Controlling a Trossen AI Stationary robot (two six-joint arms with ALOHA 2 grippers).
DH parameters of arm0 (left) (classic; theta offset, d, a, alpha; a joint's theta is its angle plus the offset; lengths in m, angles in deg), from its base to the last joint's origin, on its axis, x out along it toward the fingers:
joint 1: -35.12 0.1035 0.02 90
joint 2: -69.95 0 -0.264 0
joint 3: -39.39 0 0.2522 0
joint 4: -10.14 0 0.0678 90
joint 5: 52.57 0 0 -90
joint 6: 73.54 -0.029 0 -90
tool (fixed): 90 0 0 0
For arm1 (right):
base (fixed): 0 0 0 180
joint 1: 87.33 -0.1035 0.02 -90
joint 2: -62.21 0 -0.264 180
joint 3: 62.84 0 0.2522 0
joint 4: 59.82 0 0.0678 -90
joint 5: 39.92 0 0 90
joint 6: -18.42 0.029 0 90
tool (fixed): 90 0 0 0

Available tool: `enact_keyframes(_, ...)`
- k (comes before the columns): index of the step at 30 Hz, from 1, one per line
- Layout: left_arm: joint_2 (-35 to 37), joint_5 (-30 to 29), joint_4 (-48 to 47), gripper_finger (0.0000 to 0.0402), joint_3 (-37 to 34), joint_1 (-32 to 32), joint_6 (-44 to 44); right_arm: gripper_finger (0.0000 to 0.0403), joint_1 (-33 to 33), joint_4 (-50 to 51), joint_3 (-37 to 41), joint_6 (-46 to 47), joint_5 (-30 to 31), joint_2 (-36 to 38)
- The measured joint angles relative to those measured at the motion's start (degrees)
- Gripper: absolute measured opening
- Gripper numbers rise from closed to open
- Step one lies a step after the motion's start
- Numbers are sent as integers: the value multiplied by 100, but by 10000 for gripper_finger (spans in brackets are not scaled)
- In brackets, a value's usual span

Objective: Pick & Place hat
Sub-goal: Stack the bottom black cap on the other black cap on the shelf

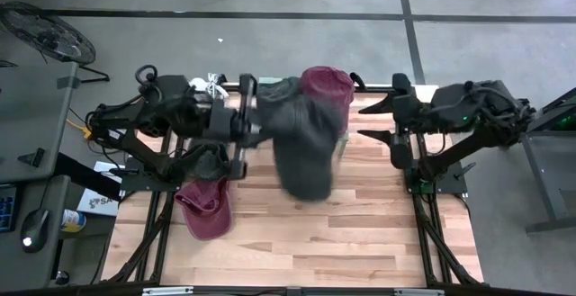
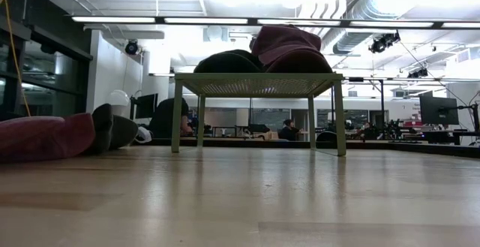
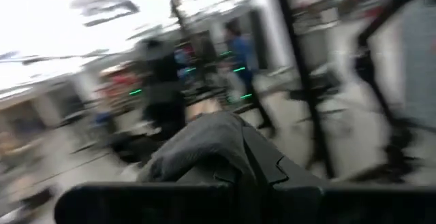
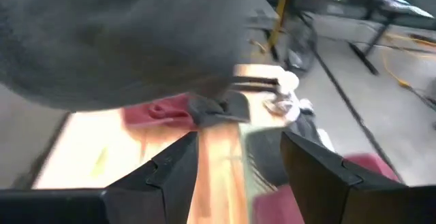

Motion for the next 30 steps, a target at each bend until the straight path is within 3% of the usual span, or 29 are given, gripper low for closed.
enact_keyframes(6, -7, 1245, -246, 0, 0, 0, 96, 201, 455, -742, 0, -493, -1356, -58)
enact_keyframes(13, -12, 1940, -357, 0, 0, 0, 225, 202, 926, -1029, 0, -407, -2520, -285)
enact_keyframes(21, -14, 1927, -530, 0, 0, 0, 225, 202, 1132, -1049, 7, -259, -3741, -691)
enact_keyframes(30, -14, 1336, -920, 0, 0, 0, 306, 202, 1132, -1237, 7, -239, -5033, -798)
